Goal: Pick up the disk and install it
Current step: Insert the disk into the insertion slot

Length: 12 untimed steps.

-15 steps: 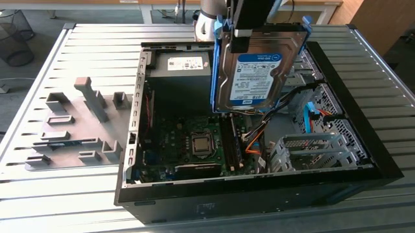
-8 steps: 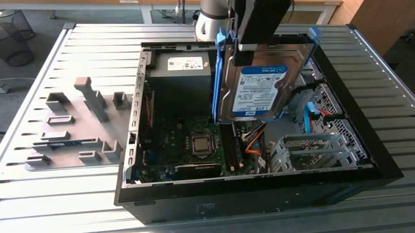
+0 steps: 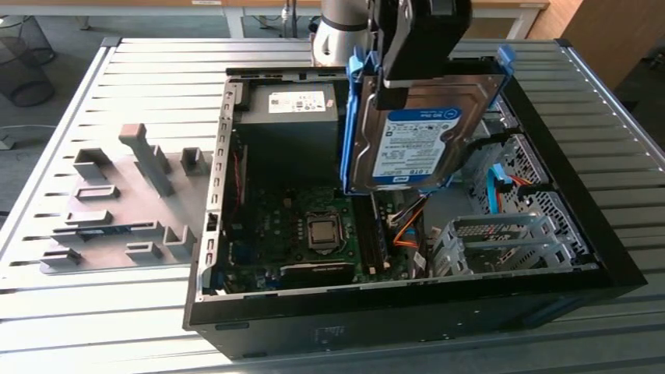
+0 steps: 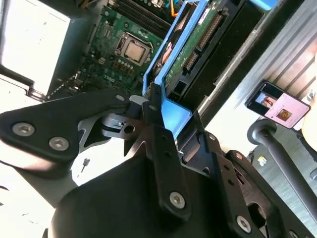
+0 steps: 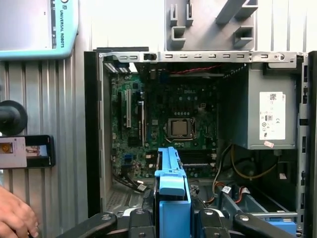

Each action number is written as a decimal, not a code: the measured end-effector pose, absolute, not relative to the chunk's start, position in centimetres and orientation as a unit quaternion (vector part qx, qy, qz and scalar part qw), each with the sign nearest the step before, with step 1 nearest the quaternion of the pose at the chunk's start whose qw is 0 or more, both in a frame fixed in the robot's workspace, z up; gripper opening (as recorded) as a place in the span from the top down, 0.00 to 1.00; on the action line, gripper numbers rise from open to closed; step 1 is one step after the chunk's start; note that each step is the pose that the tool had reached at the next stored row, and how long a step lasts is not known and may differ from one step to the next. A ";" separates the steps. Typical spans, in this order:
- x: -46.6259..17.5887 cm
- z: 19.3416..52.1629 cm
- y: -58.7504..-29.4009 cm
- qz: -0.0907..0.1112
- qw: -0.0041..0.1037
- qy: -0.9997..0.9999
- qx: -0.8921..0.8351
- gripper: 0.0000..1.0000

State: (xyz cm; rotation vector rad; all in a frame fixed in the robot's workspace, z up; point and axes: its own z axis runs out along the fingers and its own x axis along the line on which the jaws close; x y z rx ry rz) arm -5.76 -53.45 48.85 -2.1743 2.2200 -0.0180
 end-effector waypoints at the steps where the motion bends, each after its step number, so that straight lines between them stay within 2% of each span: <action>1: -5.7 48.9 -53.6 -0.006 0.017 0.714 -0.700 0.64; 12: -5.2 48.6 -54.9 -0.004 0.013 0.710 -0.704 0.64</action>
